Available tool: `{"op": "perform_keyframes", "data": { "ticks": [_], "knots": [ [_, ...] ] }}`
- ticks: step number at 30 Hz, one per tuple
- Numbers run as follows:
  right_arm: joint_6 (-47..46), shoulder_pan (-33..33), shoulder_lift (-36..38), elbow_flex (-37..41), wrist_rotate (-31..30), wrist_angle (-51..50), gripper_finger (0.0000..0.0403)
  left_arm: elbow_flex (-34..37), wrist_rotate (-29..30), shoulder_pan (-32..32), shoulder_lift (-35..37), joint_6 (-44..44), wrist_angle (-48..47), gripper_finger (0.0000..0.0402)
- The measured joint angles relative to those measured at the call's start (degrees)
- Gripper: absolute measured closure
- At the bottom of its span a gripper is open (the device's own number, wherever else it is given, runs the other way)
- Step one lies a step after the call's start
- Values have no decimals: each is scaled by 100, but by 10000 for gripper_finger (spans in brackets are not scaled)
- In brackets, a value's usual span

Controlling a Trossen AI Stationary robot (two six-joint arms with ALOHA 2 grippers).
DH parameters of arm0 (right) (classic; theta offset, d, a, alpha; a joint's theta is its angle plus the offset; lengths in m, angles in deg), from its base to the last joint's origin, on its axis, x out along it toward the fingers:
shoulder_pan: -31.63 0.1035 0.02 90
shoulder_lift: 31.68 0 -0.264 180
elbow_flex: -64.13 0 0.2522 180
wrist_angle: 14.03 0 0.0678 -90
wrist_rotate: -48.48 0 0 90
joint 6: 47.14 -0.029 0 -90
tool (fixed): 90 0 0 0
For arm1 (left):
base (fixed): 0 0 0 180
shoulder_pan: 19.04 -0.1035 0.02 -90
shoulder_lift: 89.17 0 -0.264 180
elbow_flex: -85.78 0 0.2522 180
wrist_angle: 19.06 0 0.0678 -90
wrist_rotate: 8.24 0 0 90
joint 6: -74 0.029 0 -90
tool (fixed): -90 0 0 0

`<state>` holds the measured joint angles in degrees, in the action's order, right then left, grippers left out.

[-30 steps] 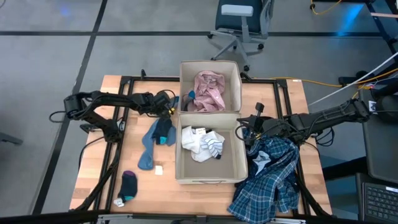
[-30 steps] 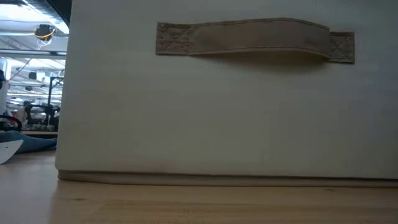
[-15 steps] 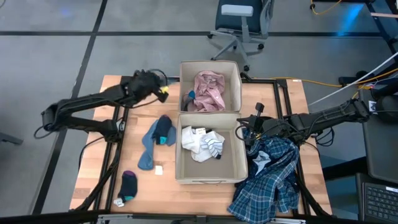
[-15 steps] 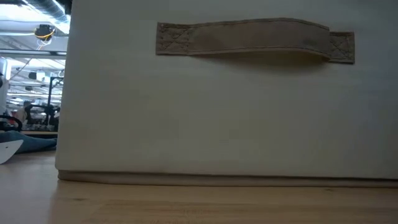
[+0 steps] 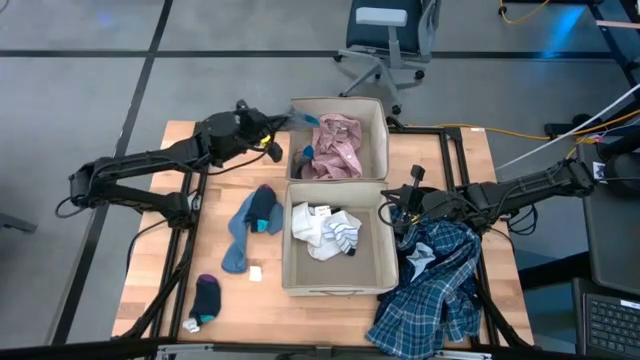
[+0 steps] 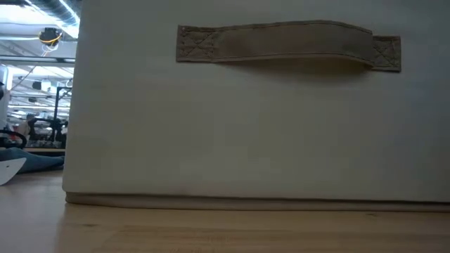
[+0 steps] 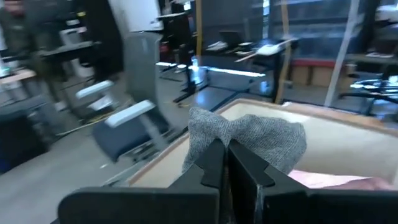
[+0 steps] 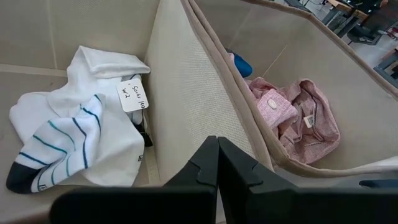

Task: Sort clothes
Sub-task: Put the gray sock into the top laundry organizer, then put the blue sock into the top laundry organizer

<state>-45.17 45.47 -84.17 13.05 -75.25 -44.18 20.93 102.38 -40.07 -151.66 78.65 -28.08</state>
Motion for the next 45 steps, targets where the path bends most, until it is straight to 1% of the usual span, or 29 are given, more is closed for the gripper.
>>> {"op": "perform_keyframes", "data": {
  "ticks": [4,10,14,17,20,24,27,31,35,37,41,45],
  "knots": [
    [0,0,0,0,1,0,395,0,-255,74,-359,-7,302,392],
    [-6,0,0,0,2,0,395,0,-267,131,-1021,-90,594,394],
    [-14,0,0,0,7,0,395,1,-267,157,-1374,-198,740,382],
    [-18,0,0,0,7,0,395,2,-268,176,-1525,-238,801,364],
    [-20,0,0,0,6,0,395,2,-268,194,-1579,-282,814,336],
    [-20,0,0,0,4,2,395,2,-266,194,-1578,-272,794,292],
    [-20,2,0,2,-13,0,395,-5,-264,212,-1458,-134,660,267],
    [-20,2,0,2,-15,0,395,-260,-263,384,-998,48,-198,251],
    [-20,0,22,4,-13,-13,395,-391,-216,659,-316,39,-1312,251],
    [-17,0,20,4,-15,-9,395,-391,-192,785,67,-147,-1835,254],
    [-4,0,22,4,-15,-7,395,-396,-177,1014,746,-800,-3024,259],
    [32,0,98,9,-11,2,395,-321,-177,1201,1119,-1428,-4046,260]
  ]
}}
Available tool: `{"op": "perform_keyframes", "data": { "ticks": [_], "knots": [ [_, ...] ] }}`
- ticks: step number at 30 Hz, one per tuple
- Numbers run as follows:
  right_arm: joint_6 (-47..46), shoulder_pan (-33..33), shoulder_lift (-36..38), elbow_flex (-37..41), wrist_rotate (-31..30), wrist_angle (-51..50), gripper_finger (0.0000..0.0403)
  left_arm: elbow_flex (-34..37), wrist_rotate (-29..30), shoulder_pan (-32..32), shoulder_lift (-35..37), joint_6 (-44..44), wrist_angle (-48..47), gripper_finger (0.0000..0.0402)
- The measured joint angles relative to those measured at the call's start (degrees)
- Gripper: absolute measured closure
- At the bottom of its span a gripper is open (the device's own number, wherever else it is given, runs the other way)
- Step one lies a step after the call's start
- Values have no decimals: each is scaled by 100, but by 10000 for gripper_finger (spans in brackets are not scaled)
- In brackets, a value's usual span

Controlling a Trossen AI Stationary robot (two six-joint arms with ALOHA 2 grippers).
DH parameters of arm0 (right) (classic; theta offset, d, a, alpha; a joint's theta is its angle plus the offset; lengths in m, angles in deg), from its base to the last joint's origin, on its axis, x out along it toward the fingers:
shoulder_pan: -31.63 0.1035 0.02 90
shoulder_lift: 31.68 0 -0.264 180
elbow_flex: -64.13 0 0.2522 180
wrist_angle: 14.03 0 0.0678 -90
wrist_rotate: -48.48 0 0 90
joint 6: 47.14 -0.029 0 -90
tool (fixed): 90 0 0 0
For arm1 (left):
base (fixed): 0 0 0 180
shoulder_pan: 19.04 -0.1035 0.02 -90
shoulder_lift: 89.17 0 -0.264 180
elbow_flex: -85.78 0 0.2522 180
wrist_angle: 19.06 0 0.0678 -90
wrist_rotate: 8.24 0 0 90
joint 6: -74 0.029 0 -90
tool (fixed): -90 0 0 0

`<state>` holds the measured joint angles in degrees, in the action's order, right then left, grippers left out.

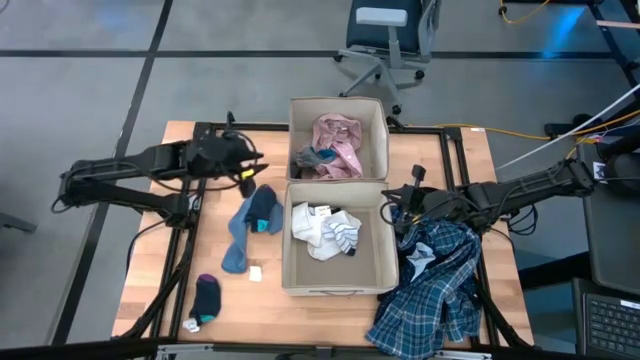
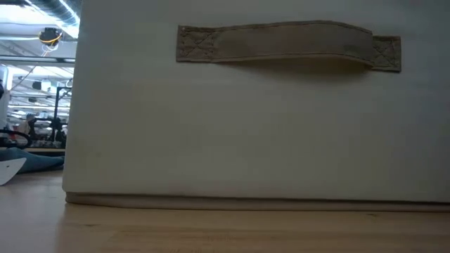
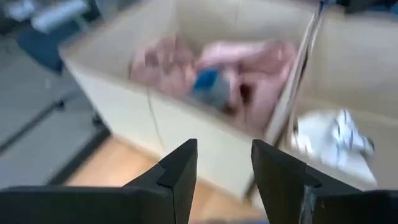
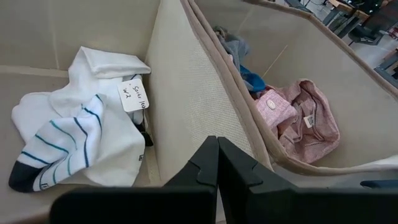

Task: Sort clothes
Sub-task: Put the blue sock into the top laundry organizer

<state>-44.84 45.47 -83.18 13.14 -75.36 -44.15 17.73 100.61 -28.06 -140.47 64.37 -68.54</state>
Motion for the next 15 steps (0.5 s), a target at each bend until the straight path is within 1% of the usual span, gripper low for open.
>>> {"op": "perform_keyframes", "data": {
  "ticks": [4,9,15],
  "knots": [
    [11,0,192,6,37,54,395,261,1,166,87,-497,-463,260],
    [11,2,474,6,92,91,395,801,-4,340,66,-986,-479,260],
    [11,2,686,2,107,-28,395,1417,-8,588,65,-2020,-595,260]
  ]
}}
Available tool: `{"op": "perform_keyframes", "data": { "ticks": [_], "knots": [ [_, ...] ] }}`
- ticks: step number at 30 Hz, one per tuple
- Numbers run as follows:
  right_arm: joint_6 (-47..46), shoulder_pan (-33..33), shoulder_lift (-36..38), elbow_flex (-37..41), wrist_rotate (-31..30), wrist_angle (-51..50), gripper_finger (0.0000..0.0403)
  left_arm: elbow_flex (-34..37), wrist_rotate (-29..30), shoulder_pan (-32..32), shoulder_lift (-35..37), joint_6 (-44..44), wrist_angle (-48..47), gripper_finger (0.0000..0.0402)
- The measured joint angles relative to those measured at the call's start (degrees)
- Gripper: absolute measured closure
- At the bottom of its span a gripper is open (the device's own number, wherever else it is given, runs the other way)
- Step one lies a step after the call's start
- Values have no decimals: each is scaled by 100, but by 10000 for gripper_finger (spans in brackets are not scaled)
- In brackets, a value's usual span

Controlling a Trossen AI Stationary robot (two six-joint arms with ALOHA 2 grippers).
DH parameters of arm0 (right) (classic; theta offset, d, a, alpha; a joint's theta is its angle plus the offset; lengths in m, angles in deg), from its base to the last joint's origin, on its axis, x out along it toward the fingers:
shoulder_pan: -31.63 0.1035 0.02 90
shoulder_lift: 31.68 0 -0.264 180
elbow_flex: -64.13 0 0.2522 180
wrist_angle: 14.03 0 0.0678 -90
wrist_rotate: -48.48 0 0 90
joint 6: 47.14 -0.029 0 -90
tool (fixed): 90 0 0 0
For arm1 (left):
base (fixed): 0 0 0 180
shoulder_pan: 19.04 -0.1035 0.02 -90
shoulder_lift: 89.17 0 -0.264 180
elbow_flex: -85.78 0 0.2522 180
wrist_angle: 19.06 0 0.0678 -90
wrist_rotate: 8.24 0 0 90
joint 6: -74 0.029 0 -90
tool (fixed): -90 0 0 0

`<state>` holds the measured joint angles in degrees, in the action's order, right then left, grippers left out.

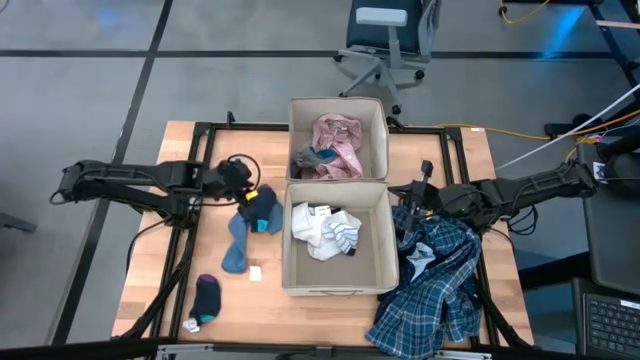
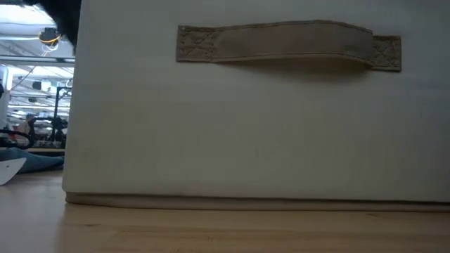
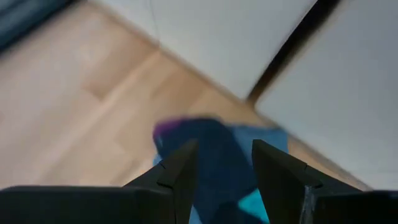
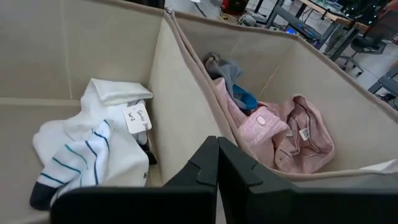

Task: Sort clothes
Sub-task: Put the blue sock into the top laundry organizer

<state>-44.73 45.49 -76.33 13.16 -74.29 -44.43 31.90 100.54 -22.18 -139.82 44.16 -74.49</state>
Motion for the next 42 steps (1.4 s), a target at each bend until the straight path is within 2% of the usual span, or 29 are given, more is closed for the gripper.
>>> {"op": "perform_keyframes", "data": {
  "ticks": [6,10,20,29,35,38,42],
  "knots": [
    [77,0,-19,-7,-2,-29,395,569,-149,245,0,-1273,-69,261],
    [85,0,-21,-4,0,-29,395,903,-507,376,-25,-1939,-148,261],
    [85,0,-23,-4,0,-29,395,1144,-1138,1118,-650,-2813,-151,261],
    [85,0,-23,-7,0,-23,395,1144,-924,1365,-1644,-2975,-130,261],
    [85,0,-23,-7,37,-23,395,1117,-873,1365,-2186,-2587,164,267],
    [85,0,-23,-7,37,-25,395,1109,-867,1365,-2292,-2398,259,291],
    [85,0,-23,-7,37,-36,395,1115,-866,1365,-2304,-2203,256,347]
  ]
}}
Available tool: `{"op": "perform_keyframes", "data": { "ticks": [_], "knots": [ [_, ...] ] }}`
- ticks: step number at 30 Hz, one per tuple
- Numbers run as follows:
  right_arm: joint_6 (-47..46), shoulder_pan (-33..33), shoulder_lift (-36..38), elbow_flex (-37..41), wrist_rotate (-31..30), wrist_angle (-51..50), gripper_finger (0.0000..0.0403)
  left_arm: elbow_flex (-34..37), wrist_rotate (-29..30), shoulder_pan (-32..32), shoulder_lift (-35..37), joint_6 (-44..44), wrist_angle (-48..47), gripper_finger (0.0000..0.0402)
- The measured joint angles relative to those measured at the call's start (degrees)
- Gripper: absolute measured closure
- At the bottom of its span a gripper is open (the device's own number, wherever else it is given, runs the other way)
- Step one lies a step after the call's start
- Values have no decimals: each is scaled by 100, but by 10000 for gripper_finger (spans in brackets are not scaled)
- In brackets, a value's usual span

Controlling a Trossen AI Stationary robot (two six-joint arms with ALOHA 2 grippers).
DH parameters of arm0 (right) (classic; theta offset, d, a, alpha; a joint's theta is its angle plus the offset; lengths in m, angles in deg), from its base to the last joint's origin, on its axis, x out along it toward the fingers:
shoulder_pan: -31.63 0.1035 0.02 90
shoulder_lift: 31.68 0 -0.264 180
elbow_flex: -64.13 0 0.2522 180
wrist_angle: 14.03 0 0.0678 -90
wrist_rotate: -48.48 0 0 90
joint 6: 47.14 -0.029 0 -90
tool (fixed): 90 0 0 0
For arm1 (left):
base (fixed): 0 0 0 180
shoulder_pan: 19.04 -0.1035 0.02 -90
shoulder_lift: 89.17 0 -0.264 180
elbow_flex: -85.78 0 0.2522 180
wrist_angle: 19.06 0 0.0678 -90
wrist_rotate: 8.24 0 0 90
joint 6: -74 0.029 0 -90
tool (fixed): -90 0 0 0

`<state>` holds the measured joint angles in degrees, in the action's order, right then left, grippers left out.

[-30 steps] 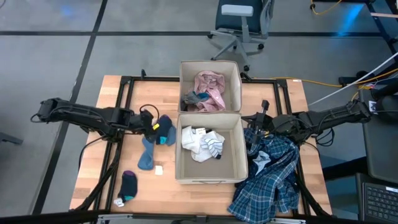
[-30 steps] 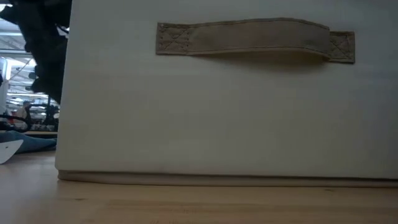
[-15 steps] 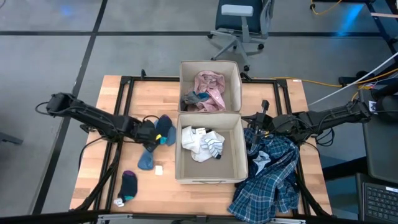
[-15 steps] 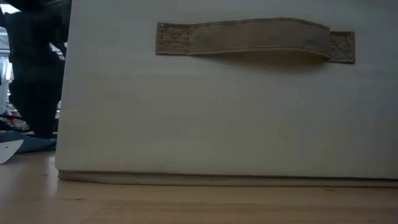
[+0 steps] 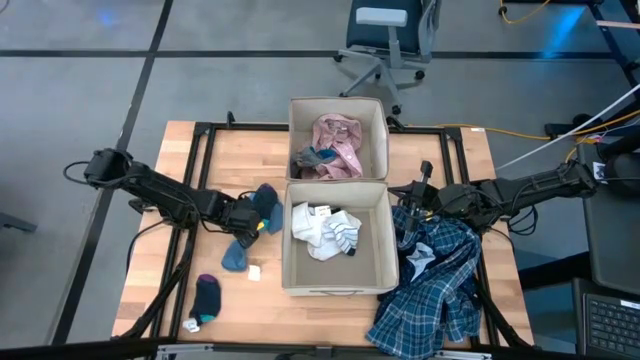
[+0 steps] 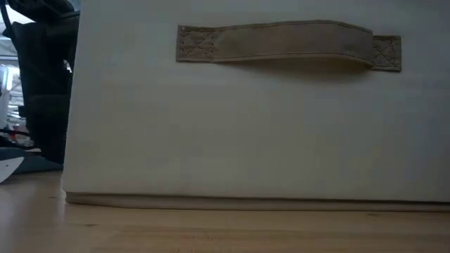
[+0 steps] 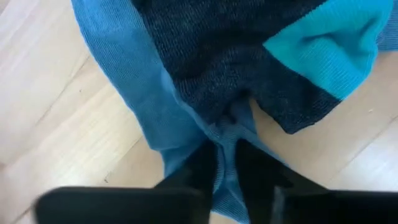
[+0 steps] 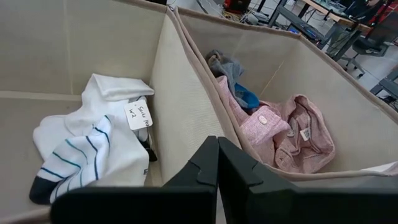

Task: Sort clothes
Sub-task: Put the blue sock into the top laundry organizer

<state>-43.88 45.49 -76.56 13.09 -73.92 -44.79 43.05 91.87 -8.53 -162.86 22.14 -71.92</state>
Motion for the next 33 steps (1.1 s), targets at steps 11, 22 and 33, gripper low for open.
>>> {"op": "perform_keyframes", "data": {
  "ticks": [11,22,33],
  "knots": [
    [-26,0,0,0,-2,-111,395,-538,682,2,83,-222,-1207,396],
    [-31,0,0,0,-6,-120,395,-1695,2576,2,84,-407,-2781,398],
    [-4,0,0,0,-9,-122,395,-2481,4478,2,92,-290,-3677,397]
  ]
}}
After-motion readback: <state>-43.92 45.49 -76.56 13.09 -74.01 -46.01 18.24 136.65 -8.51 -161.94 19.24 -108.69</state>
